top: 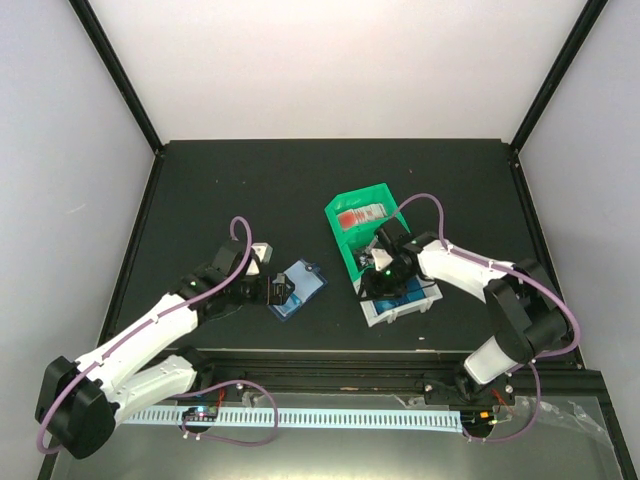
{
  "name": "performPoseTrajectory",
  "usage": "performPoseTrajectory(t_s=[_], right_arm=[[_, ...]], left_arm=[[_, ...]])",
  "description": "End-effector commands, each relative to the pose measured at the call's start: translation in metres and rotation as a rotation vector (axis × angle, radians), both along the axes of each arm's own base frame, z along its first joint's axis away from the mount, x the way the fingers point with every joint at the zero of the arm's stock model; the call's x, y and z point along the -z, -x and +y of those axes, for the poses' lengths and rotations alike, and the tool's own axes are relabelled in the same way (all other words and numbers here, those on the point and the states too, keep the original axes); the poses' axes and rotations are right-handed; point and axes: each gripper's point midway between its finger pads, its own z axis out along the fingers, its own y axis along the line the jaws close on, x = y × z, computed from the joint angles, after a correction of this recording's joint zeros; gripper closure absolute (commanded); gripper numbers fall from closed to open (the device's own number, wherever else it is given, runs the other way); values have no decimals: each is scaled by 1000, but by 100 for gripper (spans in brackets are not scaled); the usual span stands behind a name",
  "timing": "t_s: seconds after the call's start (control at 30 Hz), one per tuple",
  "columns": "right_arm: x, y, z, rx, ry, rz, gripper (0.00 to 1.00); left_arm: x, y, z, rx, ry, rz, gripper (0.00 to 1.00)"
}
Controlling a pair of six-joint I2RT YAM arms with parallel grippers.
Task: Put the credit cards into the card holder
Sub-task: Pick up the credit card from the storage box.
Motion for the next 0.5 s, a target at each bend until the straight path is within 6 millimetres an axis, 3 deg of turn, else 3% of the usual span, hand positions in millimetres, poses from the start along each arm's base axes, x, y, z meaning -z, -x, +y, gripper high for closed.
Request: performPoseTrajectory(t_s=[0.0,0.27,0.47], right_arm=[[-9,-2,2,-8,16,-20,58],[-2,-5,-10,16,165,-41,46],[-5,-3,1,-3,227,-64,46]], left_arm=[[-3,-2,3,-22,8,-15,1],[-4,-4,4,-24,7,-33,1],[-8,-5,4,-20,7,-51,1]])
